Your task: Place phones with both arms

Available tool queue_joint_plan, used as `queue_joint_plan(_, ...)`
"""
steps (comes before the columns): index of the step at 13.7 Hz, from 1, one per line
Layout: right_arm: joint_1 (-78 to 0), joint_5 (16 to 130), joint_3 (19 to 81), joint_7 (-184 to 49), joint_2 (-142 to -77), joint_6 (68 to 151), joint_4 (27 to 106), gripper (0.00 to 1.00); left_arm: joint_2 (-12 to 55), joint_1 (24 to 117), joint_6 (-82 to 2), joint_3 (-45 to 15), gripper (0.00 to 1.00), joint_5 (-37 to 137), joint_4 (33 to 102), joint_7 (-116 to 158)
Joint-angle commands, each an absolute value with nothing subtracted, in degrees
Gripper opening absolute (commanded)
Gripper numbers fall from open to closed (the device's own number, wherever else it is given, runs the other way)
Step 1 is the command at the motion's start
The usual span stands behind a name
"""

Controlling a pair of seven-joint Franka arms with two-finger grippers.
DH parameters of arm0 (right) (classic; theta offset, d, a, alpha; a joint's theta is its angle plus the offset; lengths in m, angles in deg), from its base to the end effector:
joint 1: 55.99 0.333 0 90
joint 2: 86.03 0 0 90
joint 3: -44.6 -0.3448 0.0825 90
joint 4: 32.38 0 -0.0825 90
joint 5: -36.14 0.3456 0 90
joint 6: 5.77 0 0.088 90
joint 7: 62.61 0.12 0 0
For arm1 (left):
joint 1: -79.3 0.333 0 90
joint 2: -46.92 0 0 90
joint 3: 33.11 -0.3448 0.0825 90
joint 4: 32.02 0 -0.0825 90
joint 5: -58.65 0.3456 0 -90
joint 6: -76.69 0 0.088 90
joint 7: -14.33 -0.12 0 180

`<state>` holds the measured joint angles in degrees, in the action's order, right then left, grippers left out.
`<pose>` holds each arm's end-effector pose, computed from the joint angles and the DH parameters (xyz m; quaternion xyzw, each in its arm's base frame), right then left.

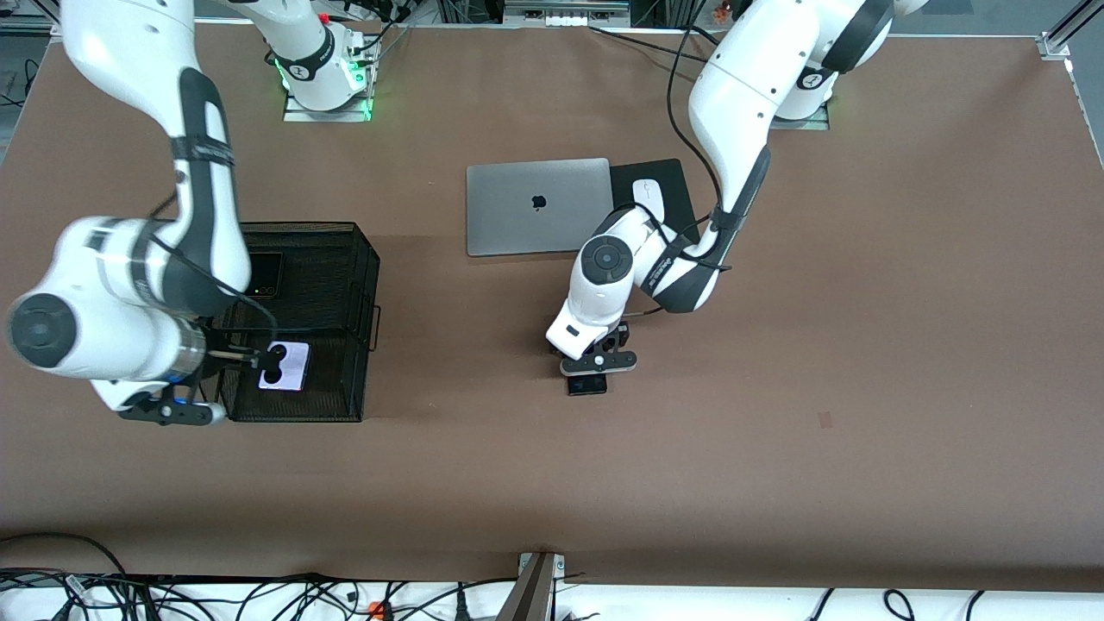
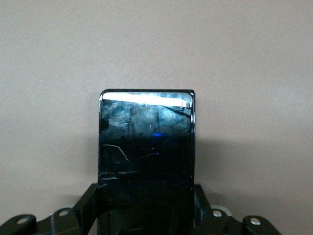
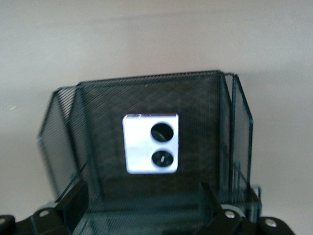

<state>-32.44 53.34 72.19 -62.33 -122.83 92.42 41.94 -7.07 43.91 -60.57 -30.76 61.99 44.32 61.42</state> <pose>0.6807 0.0640 0.4066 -0.9961 0.0402 0.0779 0.0055 0.5957 -0.4494 0.2001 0.9956 0.0707 0.0483 0.0374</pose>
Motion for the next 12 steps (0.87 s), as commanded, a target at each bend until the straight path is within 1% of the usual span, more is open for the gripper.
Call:
queue_joint_plan(1, -33.22, 54.86, 72.46, -63.04, -121.72, 85.73, 36.72, 0.99, -8.53, 43.0, -59.72, -31.88, 0.0, 63.3, 41.02, 63.02)
queue_joint_plan(2, -33.4, 55.47, 72.55, -62.87, -121.46, 83.98, 35.31, 0.99, -8.8, 42.83, -59.72, -31.88, 0.0, 63.3, 40.67, 63.2)
queue_joint_plan(3, -33.4, 55.99, 72.64, -61.74, -121.45, 82.31, 33.91, 0.99, -9.06, 42.82, -59.72, -31.88, 0.14, 63.3, 40.32, 63.2)
queue_joint_plan(4, -33.4, 56.26, 72.55, -59.99, -121.37, 81.6, 33.46, 0.99, -9.15, 42.74, -59.72, -32.32, 0.78, 63.3, 40.23, 63.2)
queue_joint_plan(5, -33.31, 56.26, 72.46, -58.32, -121.28, 81.59, 33.45, 0.99, -9.15, 41.61, -59.72, -33.45, 1.0, 63.3, 40.23, 63.2)
queue_joint_plan(6, -33.23, 56.26, 72.29, -57.69, -120.93, 81.59, 33.45, 0.99, -9.06, 40.29, -59.72, -35.2, 1.0, 63.22, 40.23, 63.38)
queue_joint_plan(8, -33.22, 56.17, 72.11, -57.16, -120.84, 81.59, 33.54, 0.99, -8.54, 39.84, -58.58, -35.75, 1.0, 63.22, 40.23, 63.73)
queue_joint_plan(12, -33.05, 56.26, 71.85, -57.07, -120.93, 81.59, 33.54, 1.0, -5.03, 41.67, -49.98, -36.1, 1.0, 63.3, 39.88, 60.93)
